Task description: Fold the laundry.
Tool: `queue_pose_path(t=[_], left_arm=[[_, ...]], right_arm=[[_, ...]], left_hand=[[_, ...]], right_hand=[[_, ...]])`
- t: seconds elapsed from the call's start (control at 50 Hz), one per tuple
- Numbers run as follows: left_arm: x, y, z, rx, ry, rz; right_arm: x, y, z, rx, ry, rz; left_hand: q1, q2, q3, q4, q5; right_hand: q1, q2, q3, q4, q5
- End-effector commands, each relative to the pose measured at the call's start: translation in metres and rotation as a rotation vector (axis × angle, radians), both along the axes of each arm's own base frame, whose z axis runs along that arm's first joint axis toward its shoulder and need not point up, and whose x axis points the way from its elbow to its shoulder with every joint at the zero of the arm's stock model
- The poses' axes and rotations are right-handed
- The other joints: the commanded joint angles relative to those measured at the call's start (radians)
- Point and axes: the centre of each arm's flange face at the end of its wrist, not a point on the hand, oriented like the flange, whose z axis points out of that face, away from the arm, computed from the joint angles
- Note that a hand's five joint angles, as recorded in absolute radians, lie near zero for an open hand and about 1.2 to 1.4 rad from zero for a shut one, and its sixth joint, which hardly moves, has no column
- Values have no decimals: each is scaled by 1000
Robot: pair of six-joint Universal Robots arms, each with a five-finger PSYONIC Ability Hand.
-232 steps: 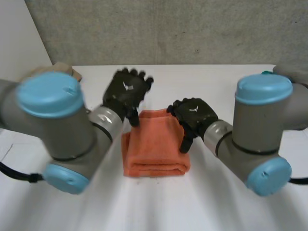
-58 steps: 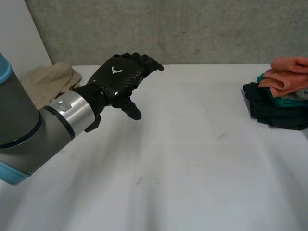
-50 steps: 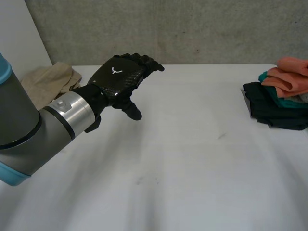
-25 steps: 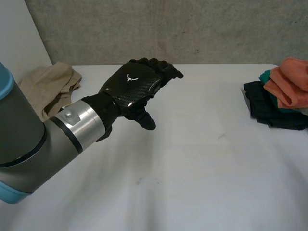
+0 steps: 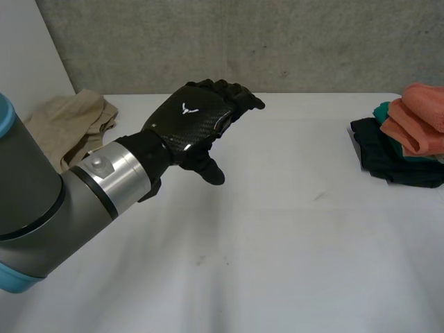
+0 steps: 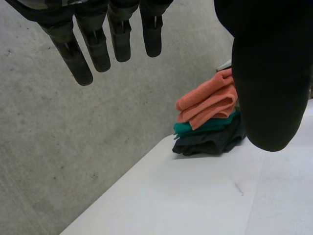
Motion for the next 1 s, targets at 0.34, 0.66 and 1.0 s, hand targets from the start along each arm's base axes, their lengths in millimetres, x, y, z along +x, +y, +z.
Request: queue_pose_path(t=[0.34,0.66,1.0], left_arm=[[29,-42,38,-119,86,164],[185,-250,-47,-148,-100,651],[225,-320,-175,-134,-300,642]], right_arm=[[230,43,108,-539,28,537],[371,148,-59,5,-101,881],[360,164,-118,180,22,791]], left_hand=[[-43,-46,-42,-45,-43],[-43,-46,-42,-45,-43],[206,203,207,204,206]], right_hand=[[-30,-47,-43,-62,-68],[-30,-47,-43,-62,-68],[-30,-47,-43,-62,-68]])
